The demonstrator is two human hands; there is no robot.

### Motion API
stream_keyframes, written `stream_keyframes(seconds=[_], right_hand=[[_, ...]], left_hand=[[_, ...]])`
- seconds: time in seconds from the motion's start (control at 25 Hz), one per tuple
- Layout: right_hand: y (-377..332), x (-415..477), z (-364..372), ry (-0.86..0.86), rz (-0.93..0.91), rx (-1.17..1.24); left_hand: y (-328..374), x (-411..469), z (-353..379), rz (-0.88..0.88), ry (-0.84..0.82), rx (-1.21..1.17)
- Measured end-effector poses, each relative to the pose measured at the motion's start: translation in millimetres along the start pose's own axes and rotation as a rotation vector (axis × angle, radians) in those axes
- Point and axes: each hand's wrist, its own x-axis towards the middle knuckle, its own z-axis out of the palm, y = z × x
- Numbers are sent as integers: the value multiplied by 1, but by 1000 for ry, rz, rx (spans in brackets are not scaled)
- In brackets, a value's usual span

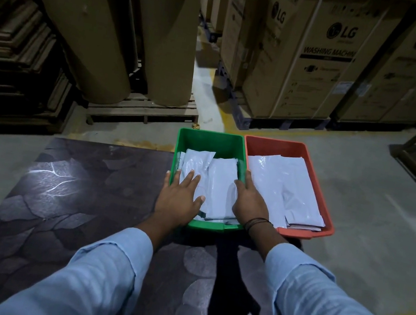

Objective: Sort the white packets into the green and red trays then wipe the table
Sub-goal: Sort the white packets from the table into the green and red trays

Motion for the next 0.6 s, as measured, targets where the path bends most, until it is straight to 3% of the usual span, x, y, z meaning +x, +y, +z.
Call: stream_keyframes(seconds=[0.32, 0.6], right_hand=[[3, -1, 5, -59, -4, -9], [8, -39, 12, 163, -39, 75]], left_hand=[[-1, -1, 0, 12, -7, -1], [-4, -3, -1, 17, 50, -94]])
